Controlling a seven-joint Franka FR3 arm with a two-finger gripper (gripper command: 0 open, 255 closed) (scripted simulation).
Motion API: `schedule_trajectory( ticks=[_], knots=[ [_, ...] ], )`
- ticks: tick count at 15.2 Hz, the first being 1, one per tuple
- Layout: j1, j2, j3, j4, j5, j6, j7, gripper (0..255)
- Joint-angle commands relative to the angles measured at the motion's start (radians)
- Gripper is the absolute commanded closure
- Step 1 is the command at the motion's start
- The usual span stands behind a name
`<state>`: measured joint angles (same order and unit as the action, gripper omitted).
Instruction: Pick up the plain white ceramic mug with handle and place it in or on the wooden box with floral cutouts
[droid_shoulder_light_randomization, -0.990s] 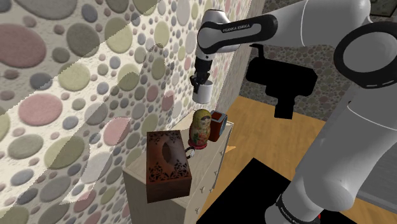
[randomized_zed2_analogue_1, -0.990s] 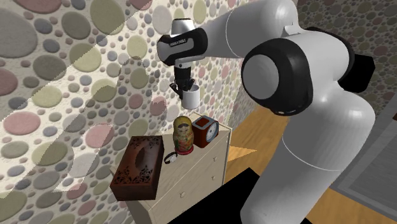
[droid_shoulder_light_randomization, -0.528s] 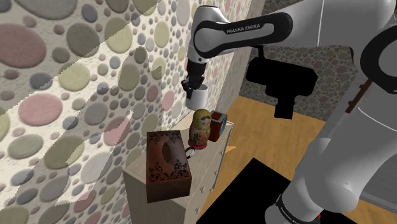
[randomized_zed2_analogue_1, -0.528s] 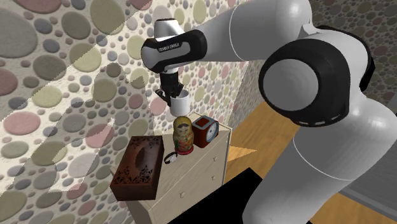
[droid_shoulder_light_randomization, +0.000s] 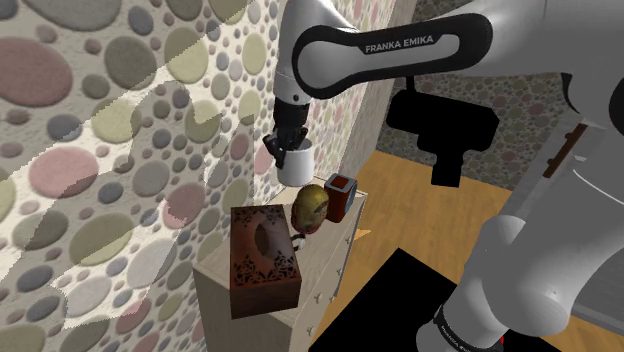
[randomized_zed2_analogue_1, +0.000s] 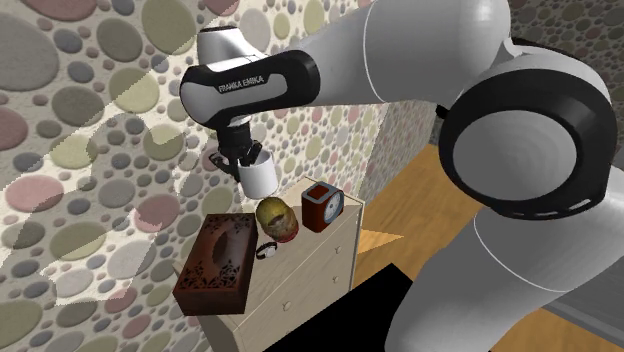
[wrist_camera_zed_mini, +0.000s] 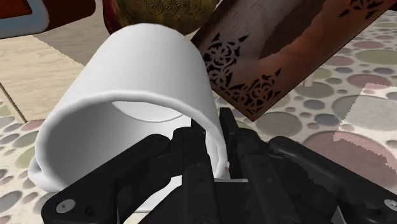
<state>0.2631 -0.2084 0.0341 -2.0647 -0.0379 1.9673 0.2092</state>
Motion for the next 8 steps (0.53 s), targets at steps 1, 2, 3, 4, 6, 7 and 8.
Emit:
schedule_trajectory(
  ticks=[1,2,3,4,6,7,8],
  knots=[
    [0.019,0.004,0.029,0.003,0.001,-0.004,0.048,255],
    [0.029,0.003,0.044,0.005,0.002,-0.007,0.073,255],
    [0.039,0.003,0.059,0.008,0.002,-0.011,0.097,255],
    [0.048,0.005,0.074,0.012,0.003,-0.015,0.122,255],
    [0.068,0.010,0.105,0.023,0.003,-0.022,0.171,255],
    [0.078,0.015,0.120,0.030,0.003,-0.027,0.196,255],
    [0.088,0.020,0.135,0.039,0.003,-0.031,0.221,255]
  ],
)
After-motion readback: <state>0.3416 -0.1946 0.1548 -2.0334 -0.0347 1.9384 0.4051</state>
